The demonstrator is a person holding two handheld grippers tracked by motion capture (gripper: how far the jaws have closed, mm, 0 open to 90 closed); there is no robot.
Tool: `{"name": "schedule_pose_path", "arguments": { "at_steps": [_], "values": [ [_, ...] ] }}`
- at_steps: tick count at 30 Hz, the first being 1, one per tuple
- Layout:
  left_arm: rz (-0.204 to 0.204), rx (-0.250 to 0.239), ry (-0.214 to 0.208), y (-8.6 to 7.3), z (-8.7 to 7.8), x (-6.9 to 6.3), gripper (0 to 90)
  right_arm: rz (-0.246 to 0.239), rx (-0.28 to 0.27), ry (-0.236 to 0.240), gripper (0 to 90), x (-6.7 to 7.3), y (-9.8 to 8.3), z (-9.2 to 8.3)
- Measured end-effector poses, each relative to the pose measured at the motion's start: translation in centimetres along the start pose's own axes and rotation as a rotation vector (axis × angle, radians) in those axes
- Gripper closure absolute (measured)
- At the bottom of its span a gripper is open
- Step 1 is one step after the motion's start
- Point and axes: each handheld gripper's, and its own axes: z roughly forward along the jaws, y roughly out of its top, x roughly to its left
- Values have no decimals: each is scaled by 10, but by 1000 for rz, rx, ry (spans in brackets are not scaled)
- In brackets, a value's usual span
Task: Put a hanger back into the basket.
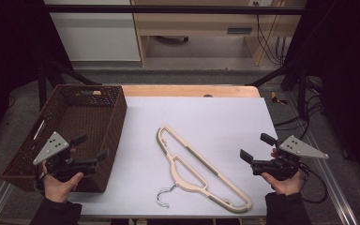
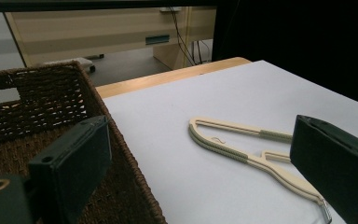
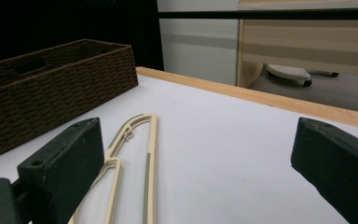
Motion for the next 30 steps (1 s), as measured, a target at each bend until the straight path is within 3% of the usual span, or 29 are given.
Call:
{"name": "schedule_pose_path", "arguments": {
  "at_steps": [13,14,16,17,20,21,22,26,27,29,30],
  "values": [
    [4,15,5,-3,2,1,51,-44,84,15,35,13,2,10],
    [5,18,4,-3,3,0,51,-71,121,34,46,19,3,13],
    [11,26,2,-3,3,-1,51,-77,135,45,45,22,4,14],
    [17,31,3,-3,4,-1,51,-86,176,71,57,29,4,19],
    [19,36,3,-3,5,-2,51,-96,243,92,71,37,3,25],
    [19,36,3,-3,5,-2,51,-96,243,92,71,37,3,25],
    [21,40,2,-4,6,-3,51,-105,285,102,96,44,1,28],
    [21,41,3,-4,7,-4,51,-106,336,122,122,50,-4,33],
    [27,44,3,-4,7,-4,51,-120,381,139,132,55,-10,37],
    [31,49,2,-4,7,-5,51,-126,395,142,135,58,-12,38],
    [33,51,1,-5,8,-6,51,-142,439,153,155,63,-19,42]
  ]
}}
